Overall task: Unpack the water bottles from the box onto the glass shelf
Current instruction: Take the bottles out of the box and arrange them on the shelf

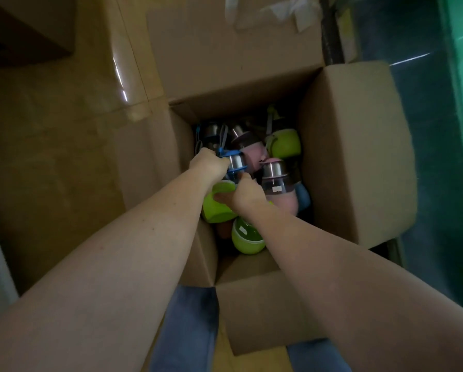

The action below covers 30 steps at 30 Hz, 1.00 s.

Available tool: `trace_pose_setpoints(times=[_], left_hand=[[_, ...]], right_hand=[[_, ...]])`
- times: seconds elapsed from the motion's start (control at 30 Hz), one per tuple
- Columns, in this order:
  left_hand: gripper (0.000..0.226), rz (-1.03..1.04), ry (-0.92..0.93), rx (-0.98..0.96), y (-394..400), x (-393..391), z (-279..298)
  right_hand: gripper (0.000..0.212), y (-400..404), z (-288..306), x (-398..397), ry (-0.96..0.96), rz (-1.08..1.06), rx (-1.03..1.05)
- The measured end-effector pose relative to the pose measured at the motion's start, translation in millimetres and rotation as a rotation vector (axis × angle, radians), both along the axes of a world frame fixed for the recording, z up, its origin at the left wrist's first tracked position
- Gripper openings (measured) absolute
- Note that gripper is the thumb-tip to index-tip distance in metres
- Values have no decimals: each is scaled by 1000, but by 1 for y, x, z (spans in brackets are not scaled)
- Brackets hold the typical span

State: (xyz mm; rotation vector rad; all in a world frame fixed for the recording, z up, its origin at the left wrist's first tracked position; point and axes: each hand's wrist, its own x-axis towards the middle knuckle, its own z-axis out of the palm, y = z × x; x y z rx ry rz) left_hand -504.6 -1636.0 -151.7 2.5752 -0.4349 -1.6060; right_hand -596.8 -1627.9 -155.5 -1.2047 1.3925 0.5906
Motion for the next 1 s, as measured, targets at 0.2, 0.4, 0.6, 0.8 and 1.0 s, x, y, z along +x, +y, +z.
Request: trace_pose_setpoints(times=[0.2,0.4,0.6,0.8,1.0], left_hand=[[58,32,25,130,11,3,-46],[54,-55,-29,161,2,7,-63],[50,-106,-14,122,7,2,-47],[74,245,-54,-30,-8,4,19],[64,514,54,-305,-47,19,146]], right_hand=[[104,22,-44,15,91,250,3],[101,19,-55,25,161,264,-23],[89,9,-32,12,83,147,-5],[101,-10,40,-1,2,118,-184],[99,-48,145,1,-181,71,-410]])
